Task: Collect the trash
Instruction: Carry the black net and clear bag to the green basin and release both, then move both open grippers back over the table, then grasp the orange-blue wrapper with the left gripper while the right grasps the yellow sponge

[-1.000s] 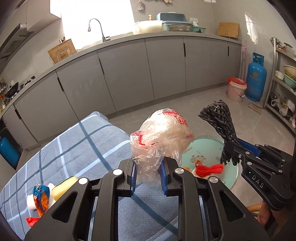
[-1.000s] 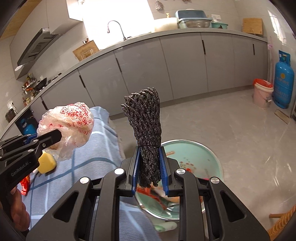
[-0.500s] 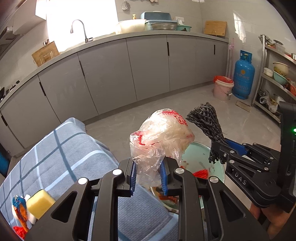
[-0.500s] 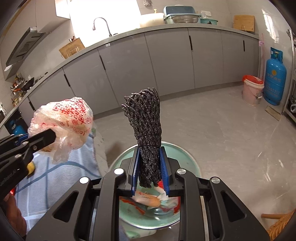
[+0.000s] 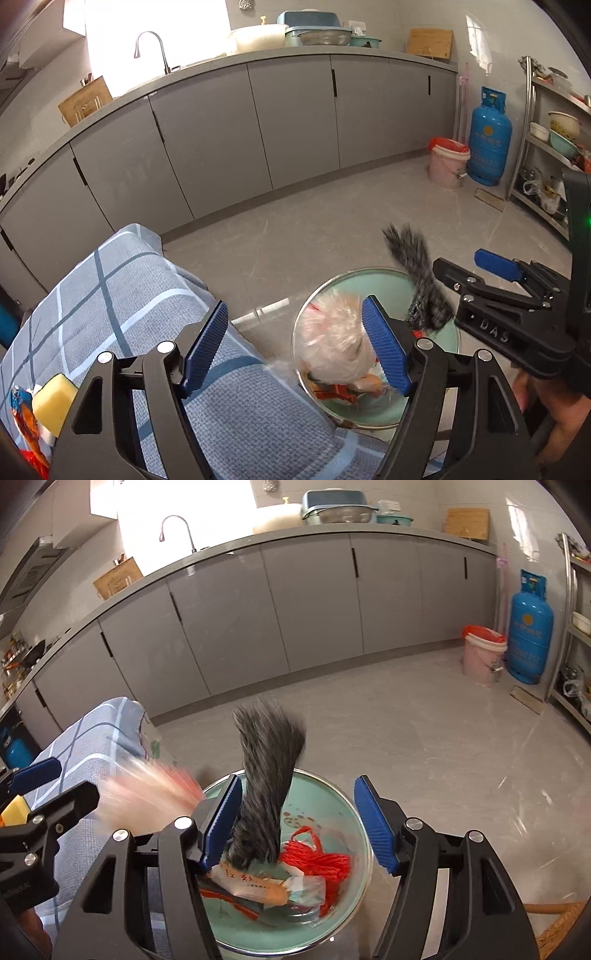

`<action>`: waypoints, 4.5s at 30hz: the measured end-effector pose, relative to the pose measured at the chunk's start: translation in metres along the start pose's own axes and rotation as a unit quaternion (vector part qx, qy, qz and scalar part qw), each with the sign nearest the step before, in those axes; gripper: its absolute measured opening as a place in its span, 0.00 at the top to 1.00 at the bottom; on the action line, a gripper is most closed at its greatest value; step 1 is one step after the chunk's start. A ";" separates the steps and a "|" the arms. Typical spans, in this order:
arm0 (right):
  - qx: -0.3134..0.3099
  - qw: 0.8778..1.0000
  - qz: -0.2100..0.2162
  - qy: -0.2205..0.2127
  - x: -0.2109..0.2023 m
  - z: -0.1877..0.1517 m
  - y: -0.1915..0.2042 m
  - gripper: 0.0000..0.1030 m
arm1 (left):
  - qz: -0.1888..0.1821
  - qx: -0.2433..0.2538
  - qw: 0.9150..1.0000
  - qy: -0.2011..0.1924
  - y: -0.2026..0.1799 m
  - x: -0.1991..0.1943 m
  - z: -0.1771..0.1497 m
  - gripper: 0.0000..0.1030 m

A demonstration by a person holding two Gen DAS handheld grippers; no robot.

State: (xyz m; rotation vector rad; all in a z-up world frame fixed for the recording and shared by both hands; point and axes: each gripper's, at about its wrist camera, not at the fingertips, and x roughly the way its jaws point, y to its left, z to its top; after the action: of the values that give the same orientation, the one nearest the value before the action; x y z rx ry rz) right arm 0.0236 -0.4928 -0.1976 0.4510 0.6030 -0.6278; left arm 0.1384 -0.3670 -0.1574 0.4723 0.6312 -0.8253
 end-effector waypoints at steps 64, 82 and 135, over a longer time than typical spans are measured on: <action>-0.146 0.981 0.128 0.008 -0.070 -0.043 0.239 0.14 | 0.136 -0.183 0.974 -0.014 0.202 -0.131 -0.114 0.16; -0.206 0.963 0.174 0.013 -0.075 -0.065 0.315 0.08 | 0.214 -0.238 0.947 0.033 0.290 -0.148 -0.176 0.12; -0.192 0.957 0.206 0.077 0.002 -0.044 0.357 0.06 | 0.243 -0.215 0.945 0.048 0.303 -0.131 -0.174 0.83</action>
State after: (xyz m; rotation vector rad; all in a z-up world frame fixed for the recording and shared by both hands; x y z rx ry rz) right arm 0.2421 -0.2104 -0.1575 0.2480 0.7342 -0.0714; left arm 0.2530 -0.0120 -0.1505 0.2498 0.7227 -0.1851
